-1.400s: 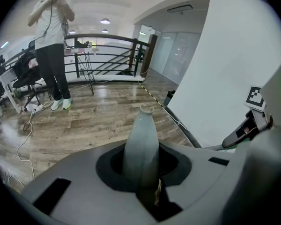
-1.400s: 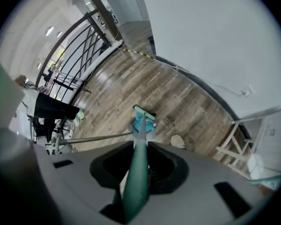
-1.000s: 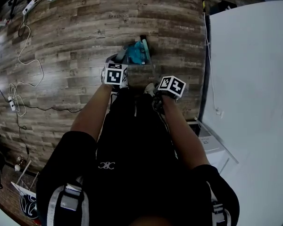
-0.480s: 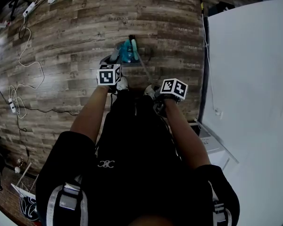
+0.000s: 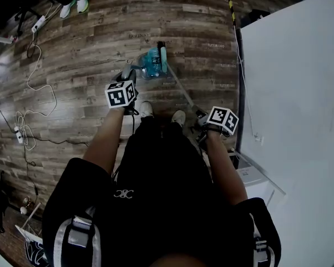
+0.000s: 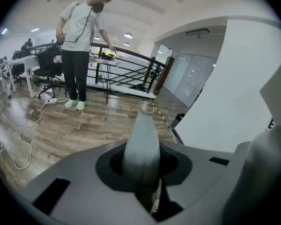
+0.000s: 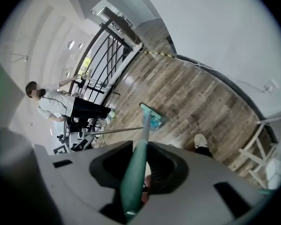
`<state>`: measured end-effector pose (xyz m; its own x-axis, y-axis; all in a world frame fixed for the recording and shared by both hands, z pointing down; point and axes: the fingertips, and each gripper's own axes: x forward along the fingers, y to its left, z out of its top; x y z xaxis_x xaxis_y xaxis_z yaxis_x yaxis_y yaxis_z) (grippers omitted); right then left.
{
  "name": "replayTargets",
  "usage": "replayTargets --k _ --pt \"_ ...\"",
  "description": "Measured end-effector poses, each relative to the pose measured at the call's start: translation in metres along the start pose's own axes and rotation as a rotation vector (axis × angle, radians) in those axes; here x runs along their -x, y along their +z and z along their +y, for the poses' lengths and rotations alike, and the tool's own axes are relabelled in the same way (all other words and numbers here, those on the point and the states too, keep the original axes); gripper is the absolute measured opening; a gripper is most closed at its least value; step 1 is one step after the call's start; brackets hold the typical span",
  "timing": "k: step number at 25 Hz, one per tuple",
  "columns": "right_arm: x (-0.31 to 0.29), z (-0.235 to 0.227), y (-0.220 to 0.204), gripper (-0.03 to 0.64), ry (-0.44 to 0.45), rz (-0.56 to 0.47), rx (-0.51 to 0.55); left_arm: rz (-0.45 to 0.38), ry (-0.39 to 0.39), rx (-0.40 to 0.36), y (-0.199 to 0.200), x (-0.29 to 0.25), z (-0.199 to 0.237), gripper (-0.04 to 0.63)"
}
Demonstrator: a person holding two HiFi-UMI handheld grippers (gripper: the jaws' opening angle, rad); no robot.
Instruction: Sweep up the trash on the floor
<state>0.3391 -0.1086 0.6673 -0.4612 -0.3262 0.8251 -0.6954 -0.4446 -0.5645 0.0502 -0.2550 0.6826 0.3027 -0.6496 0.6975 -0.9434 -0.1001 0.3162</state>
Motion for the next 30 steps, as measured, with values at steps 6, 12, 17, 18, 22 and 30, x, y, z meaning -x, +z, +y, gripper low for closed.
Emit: replayTargets --k 6,12,17,18,22,30 --pt "0.049 0.011 0.014 0.106 0.069 -0.109 -0.019 -0.031 -0.015 -0.017 0.026 0.006 -0.019 0.081" --pt "0.091 0.005 0.028 0.107 0.122 -0.211 -0.075 -0.046 -0.034 -0.026 0.042 0.018 -0.05 0.081" --pt "0.114 -0.017 0.045 0.107 0.119 -0.287 -0.111 -0.066 -0.052 -0.044 0.059 0.027 -0.077 0.08" --pt "0.118 -0.023 0.048 0.106 0.114 -0.299 -0.116 -0.069 -0.055 -0.05 0.061 0.029 -0.082 0.08" --pt "0.135 -0.042 0.056 0.106 0.091 -0.347 -0.131 -0.076 -0.074 -0.065 0.068 0.033 -0.095 0.08" --pt "0.162 -0.08 0.076 0.106 0.068 -0.436 -0.196 -0.053 -0.082 -0.11 0.064 0.034 -0.117 0.08"
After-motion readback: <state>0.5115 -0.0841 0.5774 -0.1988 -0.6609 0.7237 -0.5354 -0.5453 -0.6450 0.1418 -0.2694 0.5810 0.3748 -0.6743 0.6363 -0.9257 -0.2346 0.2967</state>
